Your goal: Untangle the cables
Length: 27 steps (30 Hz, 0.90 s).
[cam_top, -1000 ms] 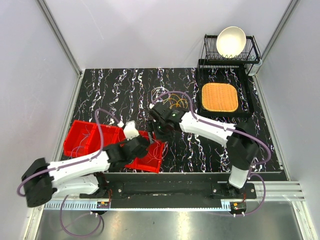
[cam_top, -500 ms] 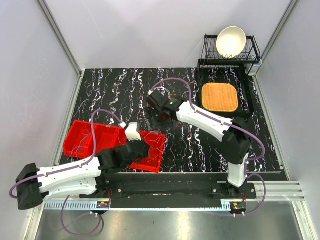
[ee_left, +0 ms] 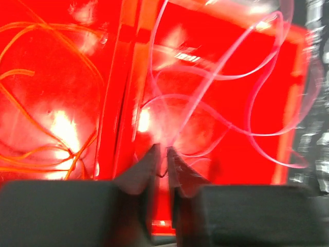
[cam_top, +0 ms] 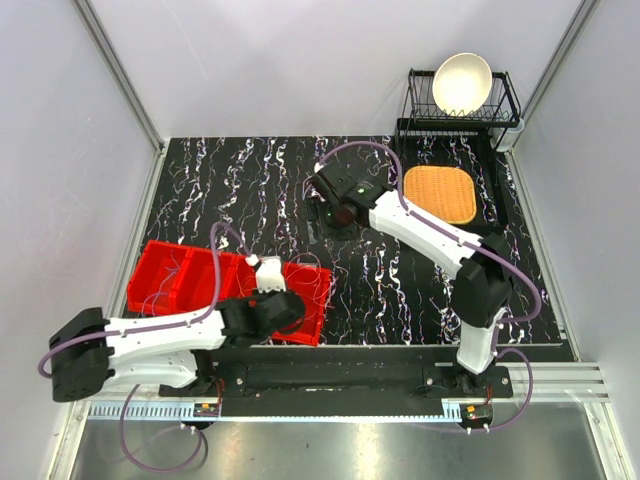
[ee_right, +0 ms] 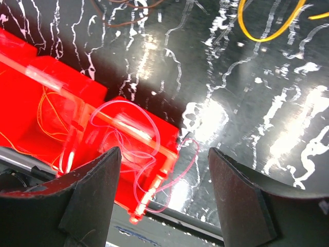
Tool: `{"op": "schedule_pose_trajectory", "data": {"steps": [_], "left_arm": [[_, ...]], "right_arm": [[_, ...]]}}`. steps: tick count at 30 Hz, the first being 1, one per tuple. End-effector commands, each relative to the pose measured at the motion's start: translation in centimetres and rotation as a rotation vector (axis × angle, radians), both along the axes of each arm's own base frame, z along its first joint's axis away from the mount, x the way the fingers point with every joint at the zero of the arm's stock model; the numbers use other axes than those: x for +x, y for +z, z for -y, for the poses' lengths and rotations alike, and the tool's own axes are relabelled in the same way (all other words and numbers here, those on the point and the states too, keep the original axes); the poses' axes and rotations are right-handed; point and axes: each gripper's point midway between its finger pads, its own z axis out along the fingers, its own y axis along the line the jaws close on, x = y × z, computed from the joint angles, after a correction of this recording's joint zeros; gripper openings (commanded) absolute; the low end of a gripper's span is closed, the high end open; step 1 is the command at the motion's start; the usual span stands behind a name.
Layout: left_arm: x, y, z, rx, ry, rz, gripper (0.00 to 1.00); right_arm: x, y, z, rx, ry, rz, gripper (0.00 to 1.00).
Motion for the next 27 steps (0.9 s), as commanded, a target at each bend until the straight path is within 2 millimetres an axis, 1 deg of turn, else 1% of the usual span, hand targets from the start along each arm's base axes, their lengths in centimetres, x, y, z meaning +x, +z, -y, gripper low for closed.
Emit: {"op": "schedule_pose_trajectory", "data": {"steps": [1,2,3,4,5,10,11,12,13,15,16,18,19,21,22,24,25,26,27], "left_arm": [[0.9,1.3,1.7,0.03,0.004,0.004,0.46],[1.0,1.9,2.4,0.031,-0.01,0.007,0.51],[1.1,2.0,2.6,0.038,-0.015,0.006,0.55],[1.2,2.4,2.9,0.037,-0.024,0.012,0.59],[1.3,3.2,3.4,0.023,-0.032,0.02,0.61],[1.6,6.1,4.0,-0.008,-0.035,0.041,0.64],[1.6,7.0,4.0,-0.008,-0.035,0.041,0.64],[1.6,7.4,4.0,-0.007,-0.035,0.041,0.64],[1.7,8.5,4.4,-0.026,-0.031,0.046,0.64],[1.6,8.9,4.0,-0.004,-0.034,0.039,0.64],[1.7,9.6,4.3,-0.007,-0.04,0.042,0.64],[1.8,9.7,4.5,0.005,-0.048,0.044,0.64],[2.0,9.9,4.7,0.01,-0.056,0.05,0.64],[2.3,9.6,5.2,0.034,-0.065,0.052,0.63],[2.5,9.8,5.6,0.045,-0.076,0.06,0.63],[2.9,9.1,6.1,0.09,-0.085,0.054,0.62],[3.1,9.3,6.4,0.103,-0.093,0.062,0.62],[3.3,8.4,6.7,0.136,-0.098,0.052,0.62],[3.4,8.3,6.9,0.147,-0.102,0.052,0.62]], "right_arm": [[0.1,3.9,2.1,0.049,-0.025,0.077,0.75],[0.0,4.0,2.2,0.052,-0.025,0.077,0.75],[-0.2,4.0,2.4,0.051,-0.026,0.074,0.75],[-0.3,4.5,2.6,0.06,-0.025,0.083,0.75],[-0.4,4.6,2.7,0.063,-0.026,0.084,0.75],[-0.6,5.9,3.2,0.085,-0.022,0.111,0.75],[-0.7,6.0,3.2,0.089,-0.02,0.112,0.75],[-0.7,6.0,3.3,0.089,-0.018,0.112,0.75],[-0.7,6.2,3.5,0.089,-0.019,0.115,0.75],[-0.8,6.1,3.7,0.089,-0.019,0.113,0.75],[-0.9,6.2,3.8,0.093,-0.018,0.116,0.75],[-0.9,6.0,4.0,0.095,-0.019,0.116,0.75],[-1.0,6.2,4.2,0.101,-0.019,0.118,0.75],[-1.1,6.1,4.5,0.099,-0.022,0.116,0.75],[-1.1,6.2,4.7,0.102,-0.019,0.12,0.75],[-1.2,5.9,5.0,0.099,-0.024,0.116,0.75],[-1.4,6.1,5.2,0.101,-0.023,0.118,0.75],[-1.3,6.1,5.4,0.102,-0.025,0.121,0.75],[-1.6,5.9,5.6,0.098,-0.023,0.117,0.75]]}}
